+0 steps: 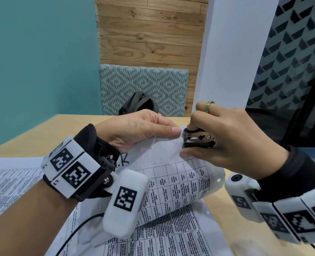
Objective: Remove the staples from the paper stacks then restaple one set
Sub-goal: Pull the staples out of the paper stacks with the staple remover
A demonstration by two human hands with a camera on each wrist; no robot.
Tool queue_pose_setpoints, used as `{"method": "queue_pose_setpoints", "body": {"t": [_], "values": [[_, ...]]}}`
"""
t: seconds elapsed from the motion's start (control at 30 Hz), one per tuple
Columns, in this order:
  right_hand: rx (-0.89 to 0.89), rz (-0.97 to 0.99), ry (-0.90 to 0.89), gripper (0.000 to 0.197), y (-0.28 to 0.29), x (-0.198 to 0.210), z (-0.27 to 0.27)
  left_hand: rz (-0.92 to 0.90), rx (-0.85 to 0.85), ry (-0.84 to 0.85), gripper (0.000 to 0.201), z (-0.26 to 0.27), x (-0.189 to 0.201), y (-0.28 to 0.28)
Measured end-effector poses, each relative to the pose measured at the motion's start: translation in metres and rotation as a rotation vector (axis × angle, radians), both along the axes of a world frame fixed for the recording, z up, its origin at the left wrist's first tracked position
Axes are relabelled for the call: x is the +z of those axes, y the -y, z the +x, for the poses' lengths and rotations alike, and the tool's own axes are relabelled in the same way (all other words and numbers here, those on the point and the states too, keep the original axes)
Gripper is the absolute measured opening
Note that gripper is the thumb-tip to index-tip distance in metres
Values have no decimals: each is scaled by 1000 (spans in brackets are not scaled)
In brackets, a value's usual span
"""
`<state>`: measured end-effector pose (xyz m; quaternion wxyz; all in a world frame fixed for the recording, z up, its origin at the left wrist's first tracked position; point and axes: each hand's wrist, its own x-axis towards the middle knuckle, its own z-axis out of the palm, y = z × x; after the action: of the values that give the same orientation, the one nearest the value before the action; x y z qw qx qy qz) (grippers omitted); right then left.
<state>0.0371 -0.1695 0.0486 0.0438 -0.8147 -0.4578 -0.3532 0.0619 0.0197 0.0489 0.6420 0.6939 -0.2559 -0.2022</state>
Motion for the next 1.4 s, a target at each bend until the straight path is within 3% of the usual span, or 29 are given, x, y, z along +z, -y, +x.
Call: {"method": "queue_pose_setpoints", "body": {"t": [0.17, 0.47, 0.7, 1.17, 1.4], "values": [[20, 28, -17, 35, 0, 0, 1, 22, 4, 36, 15, -1, 0, 0], [146, 226, -203, 34, 5, 4, 1, 19, 10, 127, 7, -1, 0, -3], [202, 293, -223, 35, 7, 3, 4, 35, 49, 207, 1, -2, 0, -1], [277, 477, -340, 41, 13, 10, 1, -114, 0, 179, 19, -6, -4, 9], [300, 533, -410, 40, 12, 8, 3, -90, 14, 228, 20, -5, -4, 11]]}}
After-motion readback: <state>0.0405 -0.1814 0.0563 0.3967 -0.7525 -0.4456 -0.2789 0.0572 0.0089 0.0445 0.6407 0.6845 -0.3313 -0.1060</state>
